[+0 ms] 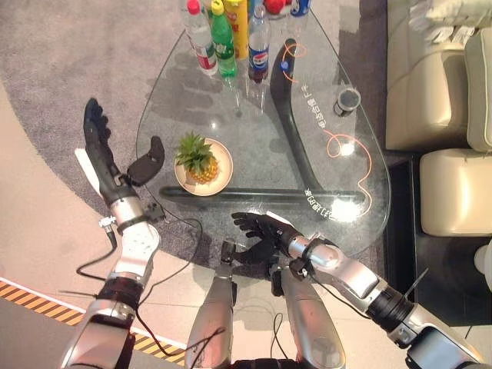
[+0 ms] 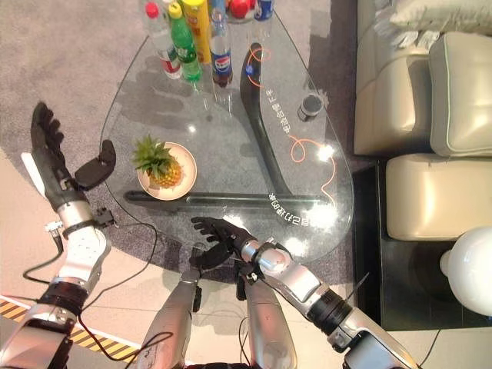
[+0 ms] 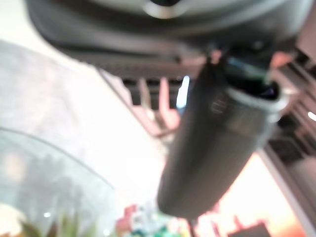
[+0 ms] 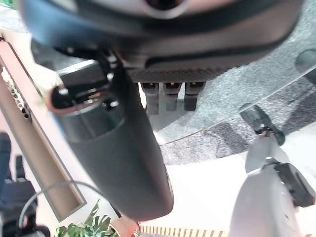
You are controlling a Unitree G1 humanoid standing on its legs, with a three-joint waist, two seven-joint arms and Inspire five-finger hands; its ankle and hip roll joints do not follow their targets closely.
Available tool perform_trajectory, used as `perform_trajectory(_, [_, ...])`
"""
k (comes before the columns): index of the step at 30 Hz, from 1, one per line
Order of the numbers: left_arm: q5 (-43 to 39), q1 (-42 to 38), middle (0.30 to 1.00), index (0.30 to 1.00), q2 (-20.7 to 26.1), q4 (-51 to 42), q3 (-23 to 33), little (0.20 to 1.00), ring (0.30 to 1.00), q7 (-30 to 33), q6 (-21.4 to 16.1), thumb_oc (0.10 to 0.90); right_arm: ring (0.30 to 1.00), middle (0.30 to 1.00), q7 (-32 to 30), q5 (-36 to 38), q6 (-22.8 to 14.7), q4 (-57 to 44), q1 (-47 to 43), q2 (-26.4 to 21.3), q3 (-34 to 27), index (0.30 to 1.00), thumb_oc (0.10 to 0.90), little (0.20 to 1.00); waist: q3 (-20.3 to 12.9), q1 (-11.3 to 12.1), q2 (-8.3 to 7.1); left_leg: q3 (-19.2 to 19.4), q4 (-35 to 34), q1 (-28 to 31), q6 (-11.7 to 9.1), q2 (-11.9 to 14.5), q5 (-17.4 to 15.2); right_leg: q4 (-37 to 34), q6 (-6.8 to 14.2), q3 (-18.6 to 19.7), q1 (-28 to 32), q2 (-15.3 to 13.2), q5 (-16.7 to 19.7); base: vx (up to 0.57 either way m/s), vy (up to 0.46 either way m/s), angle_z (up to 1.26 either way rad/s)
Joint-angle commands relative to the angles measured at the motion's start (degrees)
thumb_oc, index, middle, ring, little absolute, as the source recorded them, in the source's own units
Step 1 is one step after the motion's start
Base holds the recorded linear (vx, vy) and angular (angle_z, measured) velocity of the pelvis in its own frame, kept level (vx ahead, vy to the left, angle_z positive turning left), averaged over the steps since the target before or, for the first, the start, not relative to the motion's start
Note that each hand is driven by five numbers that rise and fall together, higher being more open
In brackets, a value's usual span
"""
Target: Pick up the fruit to the plate
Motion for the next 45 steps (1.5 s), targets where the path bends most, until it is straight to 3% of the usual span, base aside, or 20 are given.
perform_trajectory(1, [-1.7,3.0,0.900,0.900,-1.0,-5.8,5.2,0.900,0.900,-1.9,-3.5,0.800,0.900,0.900,4.0,-0.4,-6.8,-3.4,4.4,2.9,-3.4,0.900,0.800,0.900,-6.3,0.7,-0.34,-0.3,2.6,2.2,2.7,-3.6,-3.1,-8.9,2.2,2.7,8.0,0.1,1.5,0.05,-0.035,0.05])
perform_trajectory(7, [-3.2,11.8,0.900,0.900,-5.0,-6.7,6.3,0.900,0.900,-6.1,0.4,0.800,0.900,0.900,5.8,-2.1,-8.2,0.0,11.8,3.2,-6.9,0.900,0.800,0.900,-11.3,1.5,-1.43,-1.4,-2.3,8.0,2.3,-3.1,-2.4,-15.0,2.7,2.5,15.4,0.2,2.4,0.08,-0.037,0.11])
perform_trajectory(14, [-7.5,20.2,0.900,0.900,-8.9,-6.2,6.7,0.900,0.900,-13.2,4.6,0.800,0.900,0.900,6.7,-4.3,-7.4,3.7,19.4,4.2,-11.4,0.900,0.800,0.900,-16.8,2.0,-1.39,-1.6,-6.1,12.5,2.0,-2.4,-1.8,-20.0,3.4,2.8,20.6,-0.1,4.1,0.08,0.006,0.06])
perform_trajectory(18, [-11.7,24.1,0.900,0.900,-11.6,-2.1,5.1,0.900,0.900,-17.3,7.8,0.800,0.900,0.900,5.4,-5.8,-6.0,7.7,22.5,6.4,-13.2,0.900,0.800,0.900,-20.1,1.9,-1.18,-0.9,-7.6,14.9,1.9,-1.9,-1.8,-22.5,3.9,2.8,23.2,-0.5,5.2,0.06,0.022,0.09])
perform_trajectory(26, [-15.7,26.9,0.900,0.900,-14.9,6.5,3.5,0.900,0.900,-23.6,13.3,0.800,0.900,0.900,0.8,-7.3,-3.8,16.2,24.9,9.1,-16.6,0.900,0.800,0.900,-23.5,1.1,-0.54,1.0,-9.6,17.6,1.8,-1.1,-1.9,-25.3,4.8,2.5,26.0,-1.4,6.5,0.01,0.026,0.00])
perform_trajectory(30, [-19.3,27.2,0.900,0.900,-16.4,12.9,3.4,0.900,0.900,-25.7,17.9,0.800,0.900,0.900,-2.3,-7.9,-4.2,25.2,24.9,11.0,-18.9,0.900,0.800,0.900,-24.7,0.7,-0.19,2.3,-10.2,18.9,1.9,-0.7,-2.2,-26.4,5.2,2.2,27.2,-1.8,7.0,0.01,0.028,-0.02])
perform_trajectory(34, [-24.8,26.0,0.900,0.900,-17.7,22.7,4.2,0.900,0.900,-30.4,23.4,0.800,0.900,0.900,-5.4,-6.5,-7.7,37.4,23.4,11.8,-20.5,0.900,0.800,0.900,-25.7,0.5,0.08,3.5,-10.7,20.1,2.1,-0.4,-2.7,-27.2,5.6,2.1,28.1,-2.1,7.2,0.04,0.034,-0.11])
perform_trajectory(38, [-24.9,24.1,0.900,0.900,-17.6,32.0,4.7,0.900,0.900,-32.6,27.8,0.800,0.900,0.900,-9.0,-5.9,-10.6,47.6,22.6,13.1,-23.1,0.900,0.800,0.900,-26.6,-0.1,0.26,4.4,-11.3,21.1,2.4,-0.3,-3.1,-27.6,6.0,2.3,28.5,-2.4,7.4,0.05,0.025,-0.04])
perform_trajectory(39, [-25.4,23.6,0.900,0.900,-17.5,34.5,4.6,0.900,0.900,-34.7,30.8,0.800,0.900,0.900,-10.1,-6.0,-10.7,50.5,22.5,13.5,-24.0,0.900,0.800,0.900,-26.9,-0.3,0.39,4.7,-11.5,21.5,2.5,-0.2,-3.3,-27.6,6.1,2.3,28.6,-2.4,7.4,0.05,0.032,-0.02])
perform_trajectory(45, [-23.6,22.5,0.900,0.900,-17.8,40.3,4.8,0.900,0.900,-39.0,38.5,0.800,0.900,0.900,-14.3,-4.6,-12.1,61.3,22.3,15.1,-28.9,0.900,0.800,0.900,-27.9,-1.1,0.88,5.9,-12.1,22.4,2.9,-0.1,-4.0,-27.9,6.6,2.5,28.8,-2.7,7.7,0.04,0.037,-0.10])
